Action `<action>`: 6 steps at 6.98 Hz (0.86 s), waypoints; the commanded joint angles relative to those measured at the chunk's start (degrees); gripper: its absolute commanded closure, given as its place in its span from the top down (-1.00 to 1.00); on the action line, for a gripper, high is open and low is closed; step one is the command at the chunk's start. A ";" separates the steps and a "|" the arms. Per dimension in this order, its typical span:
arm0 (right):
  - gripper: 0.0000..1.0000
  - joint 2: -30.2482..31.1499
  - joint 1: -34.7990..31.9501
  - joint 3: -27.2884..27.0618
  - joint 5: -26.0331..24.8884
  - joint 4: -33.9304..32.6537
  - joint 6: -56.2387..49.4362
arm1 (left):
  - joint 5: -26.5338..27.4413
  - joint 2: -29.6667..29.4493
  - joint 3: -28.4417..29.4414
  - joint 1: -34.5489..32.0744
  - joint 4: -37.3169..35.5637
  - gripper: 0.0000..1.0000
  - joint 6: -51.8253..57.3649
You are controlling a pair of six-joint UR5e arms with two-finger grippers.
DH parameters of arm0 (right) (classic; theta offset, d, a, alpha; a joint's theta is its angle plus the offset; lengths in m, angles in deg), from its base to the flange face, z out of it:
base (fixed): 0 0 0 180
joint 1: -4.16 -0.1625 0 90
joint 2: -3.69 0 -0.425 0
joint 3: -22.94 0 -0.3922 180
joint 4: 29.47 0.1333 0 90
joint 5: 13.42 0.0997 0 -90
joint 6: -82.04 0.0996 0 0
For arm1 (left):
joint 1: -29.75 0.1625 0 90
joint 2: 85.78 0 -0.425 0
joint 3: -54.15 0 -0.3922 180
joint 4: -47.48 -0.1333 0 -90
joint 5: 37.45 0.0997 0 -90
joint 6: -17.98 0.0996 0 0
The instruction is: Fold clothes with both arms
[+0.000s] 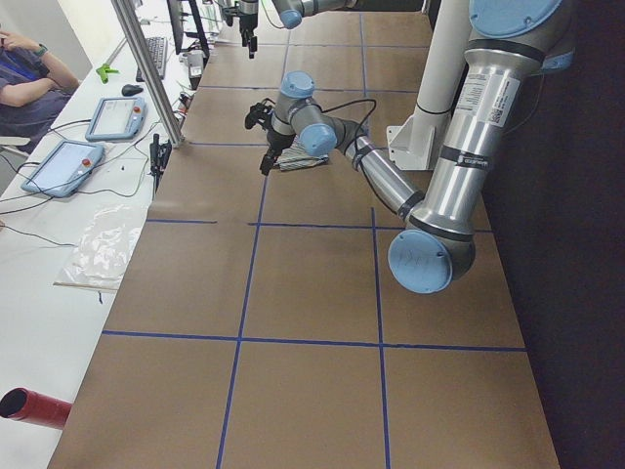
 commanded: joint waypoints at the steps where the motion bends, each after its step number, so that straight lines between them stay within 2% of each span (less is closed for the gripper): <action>1: 1.00 12.88 -7.29 -1.04 2.35 0.11 -13.48 | -8.66 1.44 9.87 -10.12 -0.55 1.00 9.55; 2: 1.00 19.12 -10.63 -1.04 4.97 0.11 -17.74 | -13.13 2.23 14.18 -10.67 -0.72 1.00 9.29; 3: 1.00 23.01 -16.58 -0.95 10.21 -1.02 -19.34 | -14.83 3.89 17.36 -14.85 0.41 1.00 10.15; 4: 1.00 28.44 -20.20 -1.21 11.14 -0.25 -19.27 | -14.50 5.21 17.65 -17.42 2.07 1.00 11.38; 6: 1.00 33.66 -21.91 -6.37 9.58 -0.49 -18.31 | -14.50 5.49 25.08 -22.08 0.61 1.00 19.44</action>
